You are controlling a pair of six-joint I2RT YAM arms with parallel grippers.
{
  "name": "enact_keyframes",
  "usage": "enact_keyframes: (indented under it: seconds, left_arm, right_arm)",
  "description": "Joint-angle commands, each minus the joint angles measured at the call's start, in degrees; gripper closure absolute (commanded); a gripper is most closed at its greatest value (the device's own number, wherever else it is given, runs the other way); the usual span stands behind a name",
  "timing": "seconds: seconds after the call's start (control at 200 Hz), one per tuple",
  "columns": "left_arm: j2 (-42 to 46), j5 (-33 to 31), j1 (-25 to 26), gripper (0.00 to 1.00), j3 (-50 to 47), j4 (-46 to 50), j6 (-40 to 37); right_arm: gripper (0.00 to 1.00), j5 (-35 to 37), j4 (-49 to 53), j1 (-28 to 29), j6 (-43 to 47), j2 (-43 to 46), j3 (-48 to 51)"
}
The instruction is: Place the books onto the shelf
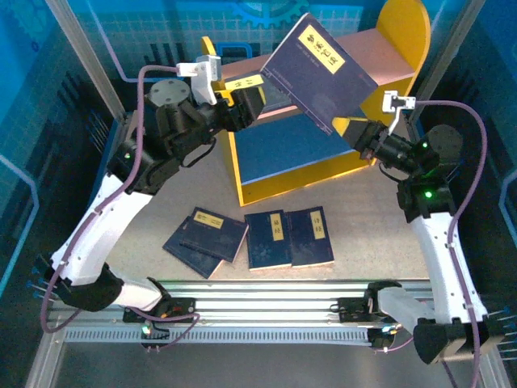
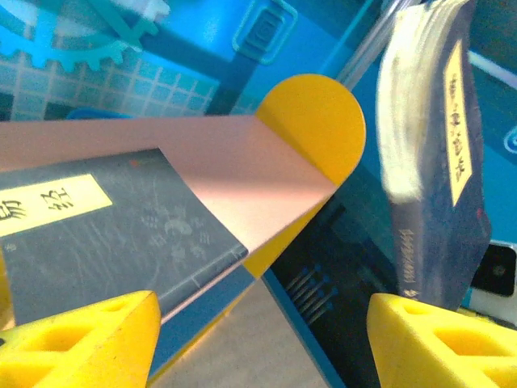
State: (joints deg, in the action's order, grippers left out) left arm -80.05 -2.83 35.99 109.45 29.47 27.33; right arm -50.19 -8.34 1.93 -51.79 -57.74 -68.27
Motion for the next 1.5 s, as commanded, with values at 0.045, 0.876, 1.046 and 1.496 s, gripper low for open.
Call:
enact_keyframes:
  seconds: [0.045,0.876,1.046,1.496]
  left_arm:
    - [0.7,15.0,-2.5,0.30,3.8,8.0,-0.6]
    - [-5.5,28.4,-4.5,0.28,10.3,17.8,-9.1]
    - [-6.0,24.6,-5.0,0.27,11.1,20.0,-10.3]
    - [-6.7,30.3,-6.8,0.28,11.7,21.0,-12.4]
  right_arm:
    - [1.00,-7.6,12.3,-2.4,10.6,2.1,-2.4]
    - [1.00,-14.5,29.1,0.2,29.6,1.6,-4.7]
    - [1.00,-13.4,29.9,0.3,30.0,1.8,-5.2]
    - [1.00,-15.9,30.1,0.5,31.1,1.6,-5.1]
